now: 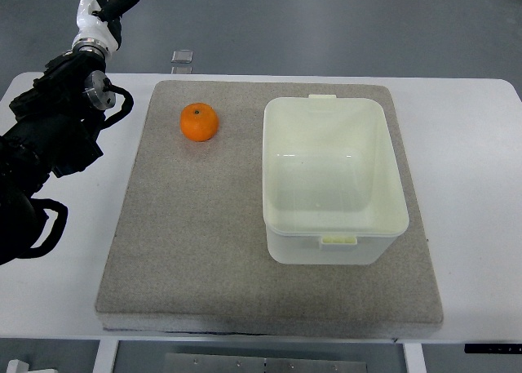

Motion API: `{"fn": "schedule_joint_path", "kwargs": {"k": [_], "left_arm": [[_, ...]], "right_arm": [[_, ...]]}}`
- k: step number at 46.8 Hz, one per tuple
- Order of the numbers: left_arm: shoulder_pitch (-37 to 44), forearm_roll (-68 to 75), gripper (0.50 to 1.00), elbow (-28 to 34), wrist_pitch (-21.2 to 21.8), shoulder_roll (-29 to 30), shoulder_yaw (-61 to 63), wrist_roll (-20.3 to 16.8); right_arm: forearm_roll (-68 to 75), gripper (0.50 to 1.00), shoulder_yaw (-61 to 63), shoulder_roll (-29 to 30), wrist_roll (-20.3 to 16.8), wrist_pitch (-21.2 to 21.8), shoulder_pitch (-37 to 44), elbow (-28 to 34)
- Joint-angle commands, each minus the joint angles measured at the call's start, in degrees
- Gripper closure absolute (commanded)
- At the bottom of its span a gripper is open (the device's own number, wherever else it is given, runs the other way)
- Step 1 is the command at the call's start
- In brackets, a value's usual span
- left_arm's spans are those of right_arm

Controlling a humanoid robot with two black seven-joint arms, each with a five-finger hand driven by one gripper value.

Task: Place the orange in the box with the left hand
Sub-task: 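Raise the left hand and swing it out over the mat, then move the left hand down toward the orange, fingers open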

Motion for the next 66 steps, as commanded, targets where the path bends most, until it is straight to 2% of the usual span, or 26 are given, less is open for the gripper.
{"fn": "schedule_joint_path", "kwargs": {"k": [1, 19, 30, 33, 42, 47, 57, 66], "left_arm": [[0.03, 0.03, 0.519, 0.00, 0.00, 0.04, -0.03, -0.09], [0.03, 0.21, 0.512, 0.00, 0.62, -0.05, 0.40, -0.88], [-0.76, 4.16, 0.516, -0.79, -0.44, 0.48, 2.77, -0.53], [-1.02, 7.58, 0.519, -0.79, -2.01, 1.00, 4.09, -0.44], [-3.66, 19.62, 0.525, -0.79, -11.24, 4.61, 4.98, -0.44], [-4.71, 28.58, 0.525, -0.79, -14.58, 5.58, 6.47, -0.44], [-5.59, 37.21, 0.525, -2.11, -16.35, 5.49, 12.00, -0.62], [-6.21, 39.32, 0.525, -5.01, -16.26, 5.23, 22.63, -1.32]], "right_arm": [[0.00, 0.556, 0.00, 0.00, 0.00, 0.00, 0.00, 0.05], [0.00, 0.556, 0.00, 0.00, 0.00, 0.00, 0.00, -0.03], [0.00, 0.556, 0.00, 0.00, 0.00, 0.00, 0.00, -0.03], [0.00, 0.556, 0.00, 0.00, 0.00, 0.00, 0.00, 0.06], [0.00, 0.556, 0.00, 0.00, 0.00, 0.00, 0.00, 0.05], [0.00, 0.556, 0.00, 0.00, 0.00, 0.00, 0.00, 0.05], [0.00, 0.556, 0.00, 0.00, 0.00, 0.00, 0.00, 0.06], [0.00, 0.556, 0.00, 0.00, 0.00, 0.00, 0.00, 0.06]]}}
